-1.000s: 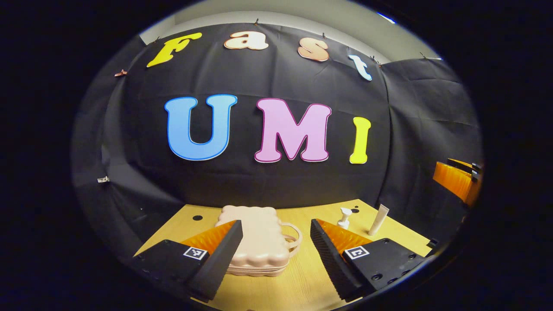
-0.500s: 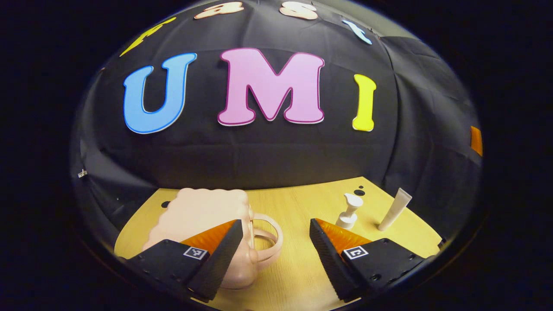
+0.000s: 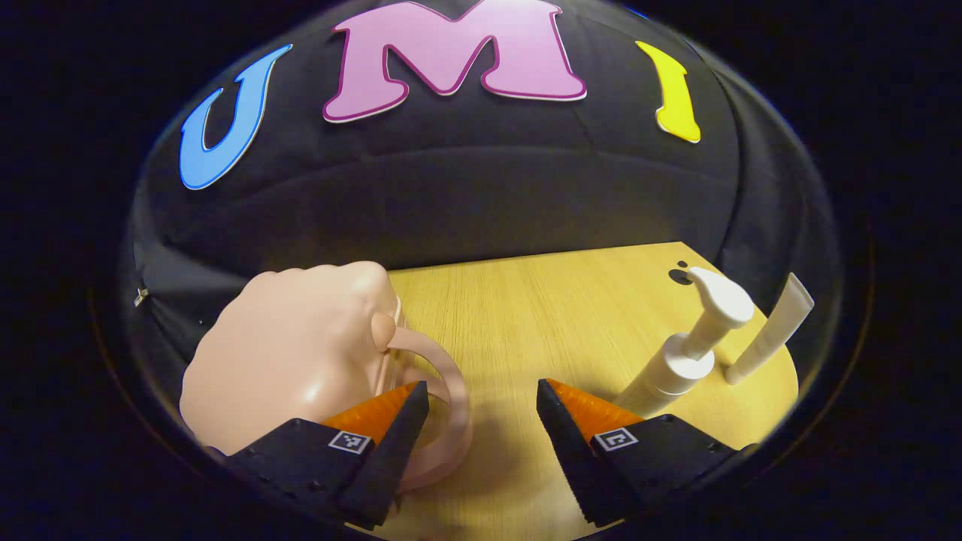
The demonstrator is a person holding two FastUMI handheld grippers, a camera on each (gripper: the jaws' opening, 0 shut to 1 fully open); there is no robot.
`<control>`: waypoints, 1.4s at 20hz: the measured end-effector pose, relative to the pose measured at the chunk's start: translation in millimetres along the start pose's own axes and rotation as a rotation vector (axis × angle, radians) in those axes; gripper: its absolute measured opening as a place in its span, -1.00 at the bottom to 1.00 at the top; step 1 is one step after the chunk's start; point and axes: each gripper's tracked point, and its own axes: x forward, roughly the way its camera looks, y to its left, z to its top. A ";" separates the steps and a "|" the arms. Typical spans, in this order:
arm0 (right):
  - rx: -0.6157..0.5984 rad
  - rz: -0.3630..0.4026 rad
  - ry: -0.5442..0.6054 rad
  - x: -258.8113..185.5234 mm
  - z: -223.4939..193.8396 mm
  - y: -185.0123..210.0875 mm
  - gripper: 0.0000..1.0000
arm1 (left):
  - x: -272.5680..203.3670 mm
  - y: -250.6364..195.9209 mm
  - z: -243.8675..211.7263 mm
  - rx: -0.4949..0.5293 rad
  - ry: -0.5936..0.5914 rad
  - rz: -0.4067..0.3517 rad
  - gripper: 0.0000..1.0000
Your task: First open the suitcase, pack the skin care products into it, and then close the suitcase.
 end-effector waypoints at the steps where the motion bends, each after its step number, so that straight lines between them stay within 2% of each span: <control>1: -0.003 0.001 -0.003 1.8 0.0 -2.4 0.94 | 8.0 3.6 -3.0 -0.011 0.023 0.021 0.74; 2: -0.007 0.001 -0.003 3.6 -0.2 -3.8 0.94 | 12.9 6.4 -4.4 -0.003 0.032 0.044 0.71; 4: -0.020 0.002 0.015 7.0 -7.1 -7.1 0.93 | 25.0 9.9 -7.3 0.016 0.054 0.067 0.44; 6: -0.024 0.007 0.029 8.7 -12.8 -8.0 0.93 | 35.4 17.4 -23.7 0.006 0.127 0.098 0.14; 7: -0.020 0.006 0.029 9.8 -12.3 -9.0 0.94 | 39.6 20.7 -27.8 0.007 0.151 0.105 -0.11; 8: -0.016 0.004 0.028 10.5 -11.6 -9.2 0.93 | 36.8 19.2 -21.6 0.016 0.139 0.099 -0.46; 12: -0.029 0.003 0.015 11.2 -11.1 -3.7 0.93 | 22.4 13.0 -0.5 0.065 0.119 0.029 -0.58; 15: -0.028 0.007 0.013 15.3 -9.4 1.8 0.92 | -4.2 19.7 28.9 0.024 0.105 0.022 -0.70; 17: -0.020 0.029 0.018 17.1 -11.7 14.4 0.93 | -29.9 21.2 55.8 -0.033 0.099 -0.035 -0.73; 19: -0.044 0.055 0.024 18.5 -15.0 28.7 0.93 | -54.4 41.7 88.3 -0.033 0.073 -0.028 -0.74; 21: -0.047 0.088 0.027 17.6 -16.8 45.6 0.94 | -73.9 78.2 116.3 -0.028 0.054 0.008 -0.74; 25: -0.041 0.148 0.020 16.7 -14.3 79.8 0.93 | -109.6 177.0 153.2 -0.108 0.045 0.013 -0.74; 26: -0.050 0.159 0.017 16.2 -13.4 86.1 0.93 | -115.9 208.1 162.0 -0.080 0.022 0.052 -0.75; 28: -0.055 0.171 0.018 15.7 -13.3 93.6 0.93 | -123.3 275.6 176.2 0.032 -0.014 0.184 -0.75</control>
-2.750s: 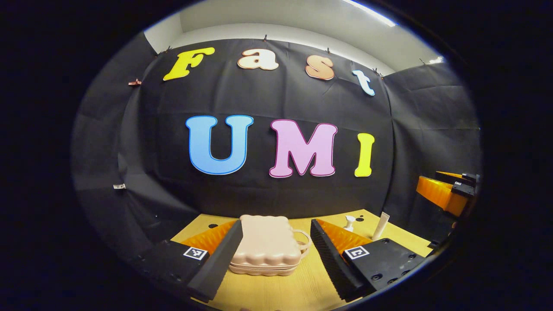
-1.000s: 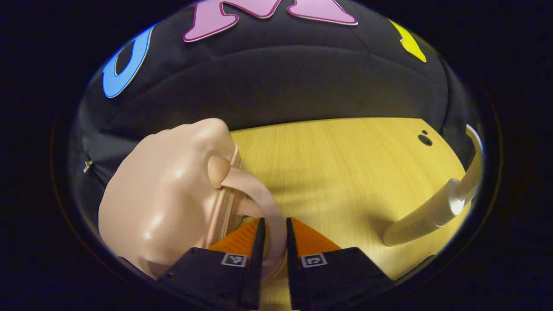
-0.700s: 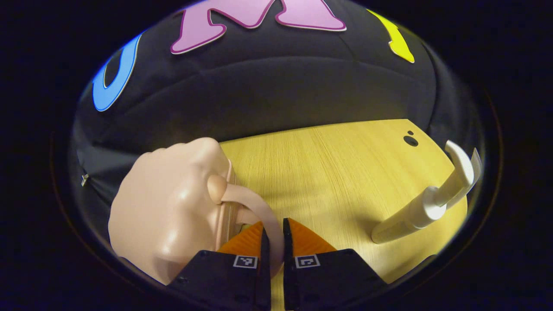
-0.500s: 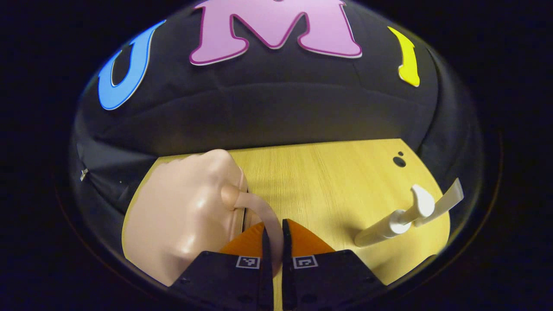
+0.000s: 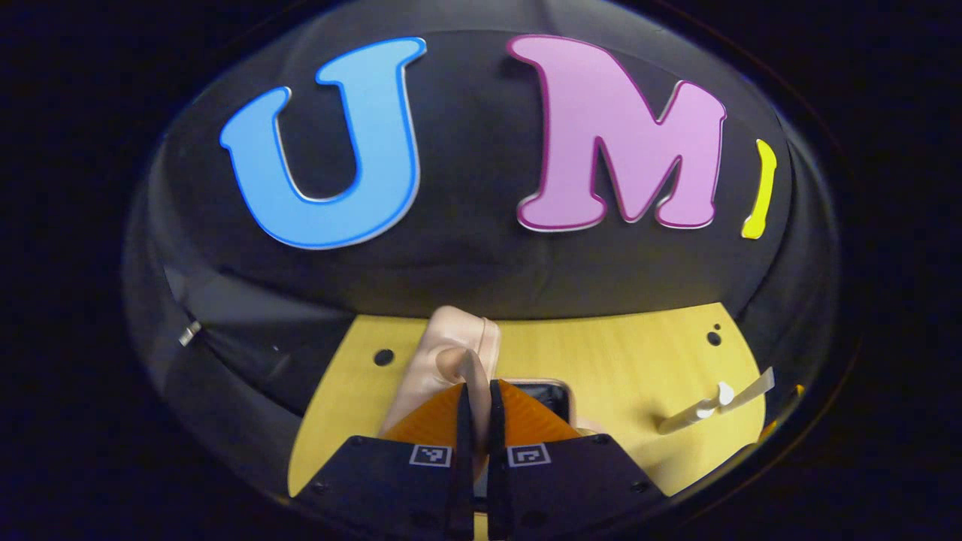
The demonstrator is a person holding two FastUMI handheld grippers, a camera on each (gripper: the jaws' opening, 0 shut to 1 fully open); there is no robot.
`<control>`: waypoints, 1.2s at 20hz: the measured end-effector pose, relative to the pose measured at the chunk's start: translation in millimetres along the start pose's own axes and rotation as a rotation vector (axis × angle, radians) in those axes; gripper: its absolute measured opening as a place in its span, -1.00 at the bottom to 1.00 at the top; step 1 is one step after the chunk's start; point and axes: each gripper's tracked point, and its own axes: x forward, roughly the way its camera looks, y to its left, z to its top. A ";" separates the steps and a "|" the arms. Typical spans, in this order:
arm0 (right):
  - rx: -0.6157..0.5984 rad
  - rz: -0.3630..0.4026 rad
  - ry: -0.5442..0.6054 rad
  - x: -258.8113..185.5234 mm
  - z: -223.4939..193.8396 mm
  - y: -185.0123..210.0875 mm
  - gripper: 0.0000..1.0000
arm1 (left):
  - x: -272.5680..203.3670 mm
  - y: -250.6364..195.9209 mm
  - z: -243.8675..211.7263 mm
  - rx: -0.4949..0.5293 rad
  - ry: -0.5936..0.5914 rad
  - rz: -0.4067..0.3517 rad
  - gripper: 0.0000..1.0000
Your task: First open the suitcase, pack the skin care products into it, and then close the suitcase.
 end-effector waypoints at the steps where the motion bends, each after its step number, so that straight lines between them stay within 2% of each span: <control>1: -0.001 0.001 0.001 1.0 0.1 1.2 0.93 | 6.9 29.1 -2.0 0.042 0.001 0.039 -0.75; 5: -0.006 -0.009 0.029 5.6 -4.2 4.4 0.93 | 36.9 133.8 -22.2 0.054 0.008 0.166 -0.77; 7: 0.021 -0.025 0.019 5.8 -2.0 2.1 0.93 | 57.0 181.0 -39.4 0.067 0.024 0.267 -0.77; 10: 0.008 -0.057 0.027 16.3 -11.1 -2.9 0.93 | 103.6 214.0 -83.4 0.052 0.091 0.358 -0.75; 13: -0.019 -0.097 0.059 20.9 -23.6 -13.4 0.93 | 138.7 218.9 -125.5 0.018 0.174 0.369 -0.77; 15: -0.029 -0.119 0.075 23.5 -31.6 -15.9 0.94 | 163.9 220.1 -152.1 -0.037 0.200 0.342 -0.77; 18: -0.058 -0.130 0.101 24.9 -44.0 -15.6 0.93 | 179.0 216.6 -173.1 -0.129 0.259 0.340 -0.77; 20: -0.074 -0.135 0.108 23.8 -50.7 -16.5 0.93 | 176.0 222.0 -174.0 -0.119 0.279 0.335 -0.72; 21: -0.077 -0.135 0.109 24.1 -53.5 -16.6 0.94 | 172.2 224.5 -172.4 -0.105 0.286 0.341 -0.60; 22: -0.081 -0.135 0.113 23.3 -57.0 -16.1 0.94 | 167.0 237.6 -171.1 -0.079 0.284 0.385 -0.51; 24: -0.079 -0.135 0.132 21.9 -65.2 -17.9 0.94 | 150.8 251.8 -148.4 -0.078 0.224 0.429 -0.07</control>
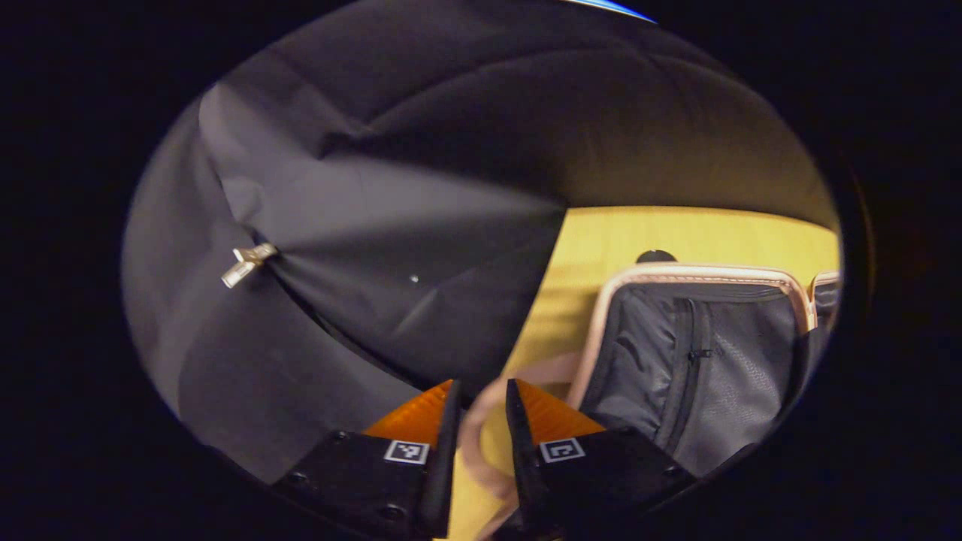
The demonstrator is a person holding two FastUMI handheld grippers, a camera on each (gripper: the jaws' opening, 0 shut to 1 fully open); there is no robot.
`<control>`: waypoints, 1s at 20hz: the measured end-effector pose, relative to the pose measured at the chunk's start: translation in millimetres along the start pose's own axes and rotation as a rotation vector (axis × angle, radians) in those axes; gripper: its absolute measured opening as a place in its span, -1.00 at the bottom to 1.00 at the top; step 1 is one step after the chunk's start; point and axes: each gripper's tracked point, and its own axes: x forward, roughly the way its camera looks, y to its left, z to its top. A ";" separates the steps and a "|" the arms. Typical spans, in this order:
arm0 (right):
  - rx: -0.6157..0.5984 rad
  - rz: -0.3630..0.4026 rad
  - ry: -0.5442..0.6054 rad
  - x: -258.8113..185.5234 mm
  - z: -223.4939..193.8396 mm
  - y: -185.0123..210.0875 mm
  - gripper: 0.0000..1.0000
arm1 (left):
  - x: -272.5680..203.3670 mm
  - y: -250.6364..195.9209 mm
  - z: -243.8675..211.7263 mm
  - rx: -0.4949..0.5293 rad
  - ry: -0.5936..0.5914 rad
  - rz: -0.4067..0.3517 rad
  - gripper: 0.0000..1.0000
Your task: First open the suitcase, pack the skin care products into it, and then close the suitcase.
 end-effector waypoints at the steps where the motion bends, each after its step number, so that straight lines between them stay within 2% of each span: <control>1: 0.005 -0.003 0.001 0.3 -0.5 -1.5 0.94 | -9.8 3.9 8.1 -0.020 -0.024 -0.003 0.17; 2: 0.010 -0.012 -0.002 0.6 1.1 -4.1 0.94 | -24.8 4.8 12.4 -0.042 -0.053 -0.018 0.50; 3: 0.016 -0.017 -0.004 1.7 0.6 -6.5 0.94 | -38.5 2.3 18.6 -0.062 -0.088 -0.035 0.97; 6: 0.037 -0.025 -0.006 1.7 2.5 -15.1 0.94 | -108.3 -27.2 46.5 -0.147 -0.237 -0.103 0.94; 9: 0.057 -0.057 -0.021 -3.9 7.5 -32.4 0.94 | -193.4 -73.6 72.8 -0.133 -0.421 -0.198 0.96; 10: 0.059 -0.061 -0.029 -6.6 9.6 -37.0 0.94 | -224.9 -102.7 74.7 -0.130 -0.470 -0.248 0.96; 12: 0.047 -0.066 -0.045 -9.9 12.6 -45.1 0.94 | -274.0 -157.1 58.6 -0.151 -0.472 -0.319 0.96; 15: 0.025 -0.086 -0.058 -14.3 10.8 -61.8 0.94 | -340.0 -248.2 34.9 -0.208 -0.481 -0.499 0.96; 20: 0.075 -0.116 -0.047 -24.4 -3.8 -85.4 0.94 | -413.4 -359.2 -5.2 -0.183 -0.495 -0.665 0.96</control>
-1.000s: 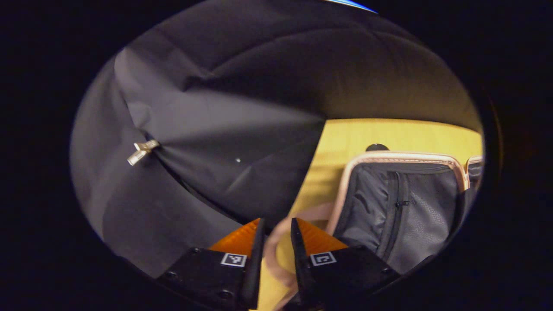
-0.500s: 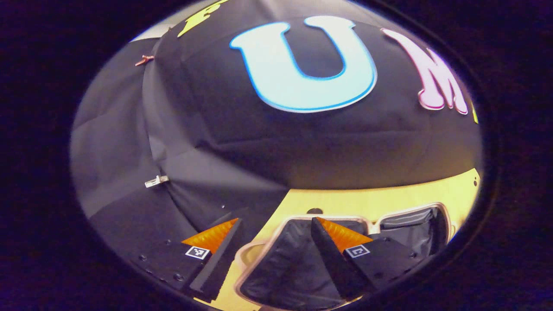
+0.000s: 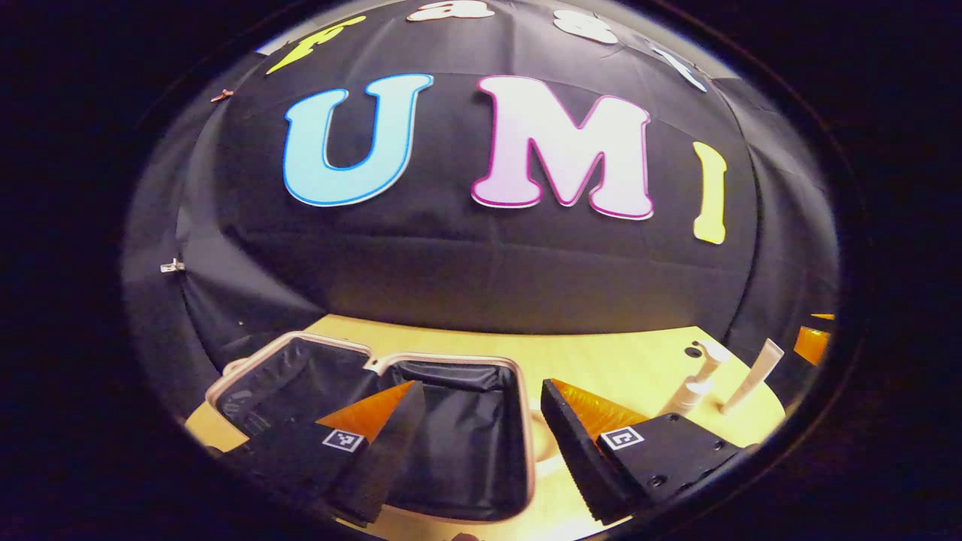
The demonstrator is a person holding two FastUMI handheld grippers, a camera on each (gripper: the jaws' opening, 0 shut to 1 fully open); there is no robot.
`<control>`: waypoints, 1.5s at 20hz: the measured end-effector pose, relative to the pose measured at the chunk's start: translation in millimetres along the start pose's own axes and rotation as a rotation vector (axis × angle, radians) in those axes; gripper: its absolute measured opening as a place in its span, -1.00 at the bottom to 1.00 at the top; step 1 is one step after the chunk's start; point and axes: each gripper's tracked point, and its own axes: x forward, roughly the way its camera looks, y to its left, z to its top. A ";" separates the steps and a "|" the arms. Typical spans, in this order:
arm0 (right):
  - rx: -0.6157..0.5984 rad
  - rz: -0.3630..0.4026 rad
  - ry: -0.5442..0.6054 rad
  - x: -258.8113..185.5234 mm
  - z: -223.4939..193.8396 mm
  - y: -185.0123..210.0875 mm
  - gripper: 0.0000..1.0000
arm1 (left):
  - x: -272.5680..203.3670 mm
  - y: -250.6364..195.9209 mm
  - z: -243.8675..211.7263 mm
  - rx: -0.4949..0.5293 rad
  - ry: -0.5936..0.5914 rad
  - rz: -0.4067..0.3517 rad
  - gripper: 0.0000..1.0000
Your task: First open the suitcase, pack the skin care products into it, and then close the suitcase.
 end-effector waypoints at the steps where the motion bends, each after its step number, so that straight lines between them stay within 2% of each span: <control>1: 0.000 -0.006 0.006 -2.3 -4.7 -5.8 0.94 | -0.7 -24.1 -9.8 -0.006 0.005 -0.032 0.96; 3: -0.005 -0.027 0.008 -5.6 -11.4 -23.2 0.94 | 2.4 -70.8 -33.2 -0.006 0.025 -0.109 0.98; 6: 0.027 -0.091 0.034 -10.8 -30.0 -57.4 0.94 | 5.8 -142.6 -75.1 0.047 0.094 -0.269 0.99; 10: 0.074 -0.171 0.097 -19.7 -63.2 -94.0 0.94 | 32.7 -202.3 -103.0 0.102 0.118 -0.342 0.98; 14: 0.069 -0.197 0.131 -22.1 -76.6 -114.0 0.94 | 87.6 -231.1 -104.3 0.139 0.118 -0.321 0.98; 18: 0.079 -0.196 0.153 -8.5 -84.1 -114.7 0.94 | 120.0 -232.2 -112.4 0.106 0.149 -0.274 0.94; 19: 0.074 -0.190 0.157 -9.3 -87.1 -112.4 0.94 | 123.7 -231.9 -114.7 0.095 0.155 -0.276 0.77; 21: 0.046 -0.180 0.167 3.6 -94.6 -107.8 0.94 | 125.1 -231.6 -114.6 0.085 0.148 -0.273 0.55; 22: 0.032 -0.183 0.174 15.9 -99.3 -103.9 0.94 | 130.6 -228.7 -117.4 0.108 0.148 -0.256 0.31; 25: 0.054 -0.198 0.164 41.2 -108.3 -103.8 0.94 | 124.2 -224.0 -116.7 0.113 0.171 -0.269 0.25; 27: 0.033 -0.199 0.188 65.6 -122.6 -103.6 0.94 | 113.4 -211.5 -112.3 0.072 0.180 -0.262 0.23; 29: 0.055 -0.201 0.213 92.2 -137.5 -98.9 0.94 | 89.0 -180.4 -87.6 0.029 0.136 -0.237 0.23; 30: 0.070 -0.216 0.222 103.0 -144.5 -99.9 0.94 | 76.4 -171.3 -75.4 0.047 0.107 -0.249 0.22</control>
